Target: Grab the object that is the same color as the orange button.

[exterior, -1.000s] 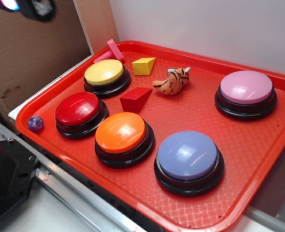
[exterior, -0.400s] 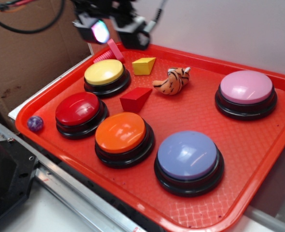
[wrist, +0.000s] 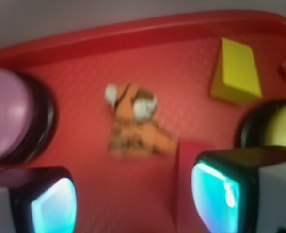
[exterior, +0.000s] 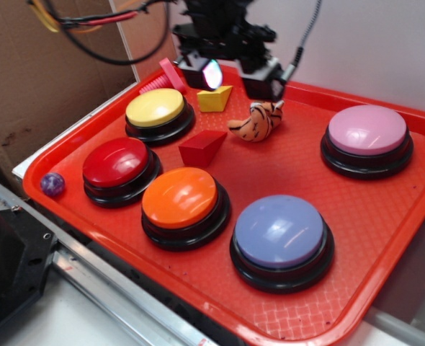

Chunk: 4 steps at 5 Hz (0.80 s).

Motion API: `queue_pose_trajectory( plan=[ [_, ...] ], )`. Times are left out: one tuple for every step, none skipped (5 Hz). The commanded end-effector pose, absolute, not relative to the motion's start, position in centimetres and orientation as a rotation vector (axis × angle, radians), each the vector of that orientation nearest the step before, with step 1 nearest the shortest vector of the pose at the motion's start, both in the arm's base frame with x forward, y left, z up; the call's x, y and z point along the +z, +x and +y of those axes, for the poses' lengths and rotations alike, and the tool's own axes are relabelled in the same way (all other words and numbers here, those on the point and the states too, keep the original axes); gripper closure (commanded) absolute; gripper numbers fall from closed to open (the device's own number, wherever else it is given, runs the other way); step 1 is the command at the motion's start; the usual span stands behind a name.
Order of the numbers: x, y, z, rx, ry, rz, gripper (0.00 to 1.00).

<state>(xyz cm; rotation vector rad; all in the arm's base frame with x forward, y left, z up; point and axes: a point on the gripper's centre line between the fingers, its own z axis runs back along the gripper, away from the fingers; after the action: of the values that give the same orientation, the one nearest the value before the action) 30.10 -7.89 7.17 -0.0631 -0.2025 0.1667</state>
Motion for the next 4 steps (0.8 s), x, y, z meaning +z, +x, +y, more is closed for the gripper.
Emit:
queue_pose_trajectory(
  plan=[
    [5.3, 33.3, -8.4, 0.178, -0.024, -0.244, 0.0],
    [3.9, 33.6, -8.0, 0.194, -0.015, -0.207, 0.0],
    [2.8, 33.7, -7.5, 0.197, 0.01, -0.178, 0.57],
    [3.9, 33.8, -7.1, 0.183, 0.062, -0.145, 1.0]
  ],
)
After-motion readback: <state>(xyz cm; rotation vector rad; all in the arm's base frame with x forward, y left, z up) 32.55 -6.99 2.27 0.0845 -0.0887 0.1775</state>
